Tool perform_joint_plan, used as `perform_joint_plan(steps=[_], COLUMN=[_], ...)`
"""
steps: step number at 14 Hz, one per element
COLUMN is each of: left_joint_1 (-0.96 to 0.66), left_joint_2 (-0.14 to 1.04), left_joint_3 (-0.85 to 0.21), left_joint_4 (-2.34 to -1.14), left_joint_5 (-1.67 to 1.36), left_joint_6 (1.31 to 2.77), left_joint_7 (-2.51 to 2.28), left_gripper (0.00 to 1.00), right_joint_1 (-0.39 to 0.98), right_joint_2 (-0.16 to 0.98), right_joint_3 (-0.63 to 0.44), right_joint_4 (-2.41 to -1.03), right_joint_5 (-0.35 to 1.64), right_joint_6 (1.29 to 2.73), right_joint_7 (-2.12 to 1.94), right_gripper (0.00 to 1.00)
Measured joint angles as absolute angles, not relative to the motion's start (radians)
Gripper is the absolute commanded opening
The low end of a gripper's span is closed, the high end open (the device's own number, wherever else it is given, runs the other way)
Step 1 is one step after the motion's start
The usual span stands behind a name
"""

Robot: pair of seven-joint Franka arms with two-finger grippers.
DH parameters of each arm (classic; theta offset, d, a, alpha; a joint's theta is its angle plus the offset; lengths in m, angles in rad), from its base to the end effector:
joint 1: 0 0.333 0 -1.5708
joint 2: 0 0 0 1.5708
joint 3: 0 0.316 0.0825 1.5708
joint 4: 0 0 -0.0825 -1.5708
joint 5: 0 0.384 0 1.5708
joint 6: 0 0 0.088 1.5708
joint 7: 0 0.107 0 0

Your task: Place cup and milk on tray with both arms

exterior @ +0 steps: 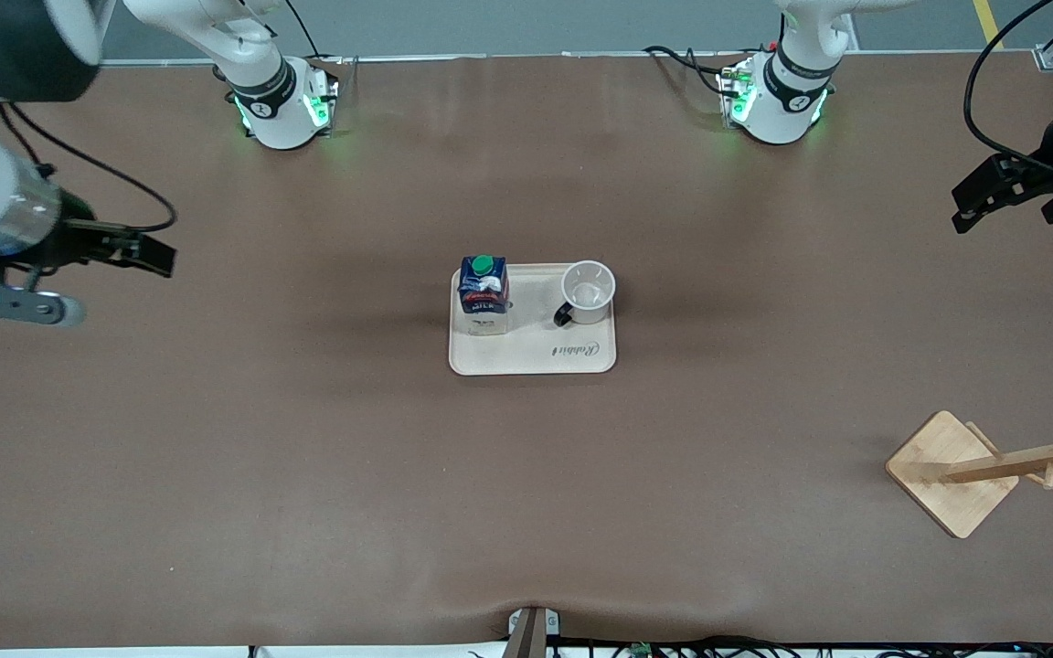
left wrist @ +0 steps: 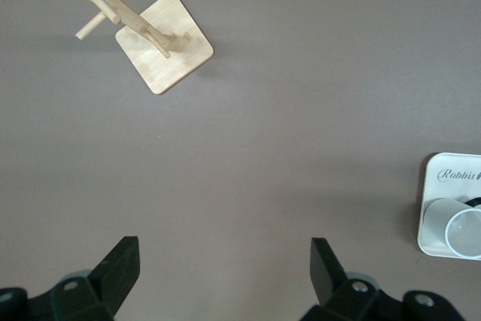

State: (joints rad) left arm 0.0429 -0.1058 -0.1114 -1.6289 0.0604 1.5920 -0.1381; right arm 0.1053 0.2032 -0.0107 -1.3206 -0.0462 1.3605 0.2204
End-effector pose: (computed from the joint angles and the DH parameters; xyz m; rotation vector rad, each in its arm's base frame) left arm 0.5226 -0.0330 0.6559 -3.0728 -0.1085 -0.1158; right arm 0.5915 0.0511 0.6066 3.0529 -0.2013 -0.2357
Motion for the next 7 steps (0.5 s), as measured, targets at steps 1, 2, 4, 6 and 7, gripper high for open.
perform_joint_plan(steps=[1,2,4,6,7], left_joint_1=[0.043,0.043,0.043,0.042,0.042], left_joint_2=[-0.113,-0.118,-0.118,-0.118,-0.118], left_joint_3=[-0.111,-0.111,-0.111,-0.112,-0.112], left_joint_4=[-1.634,-1.636,-1.639,-1.642,-1.643], left_joint_5=[0.06,0.06,0.058,0.055,0.053], left_joint_6=[1.592,1.592,1.592,1.592,1.592], left_joint_7=[-0.138,-0.138,-0.139,-0.139,-0.139], left_gripper=[1.0,1.0,1.0,1.0,1.0], right_joint_1=[0.063,0.033,0.012,-0.007,-0.02], right_joint_2=[0.168,0.121,0.014,-0.052,-0.064], right_joint_3=[-0.011,-0.011,-0.011,-0.012,-0.013], right_joint_4=[-1.385,-1.464,-1.625,-1.706,-1.715], right_joint_5=[-0.034,-0.026,-0.025,-0.025,-0.025], right_joint_6=[1.422,1.484,1.558,1.535,1.531], right_joint_7=[0.163,0.107,0.037,-0.009,-0.023], right_gripper=[1.0,1.0,1.0,1.0,1.0])
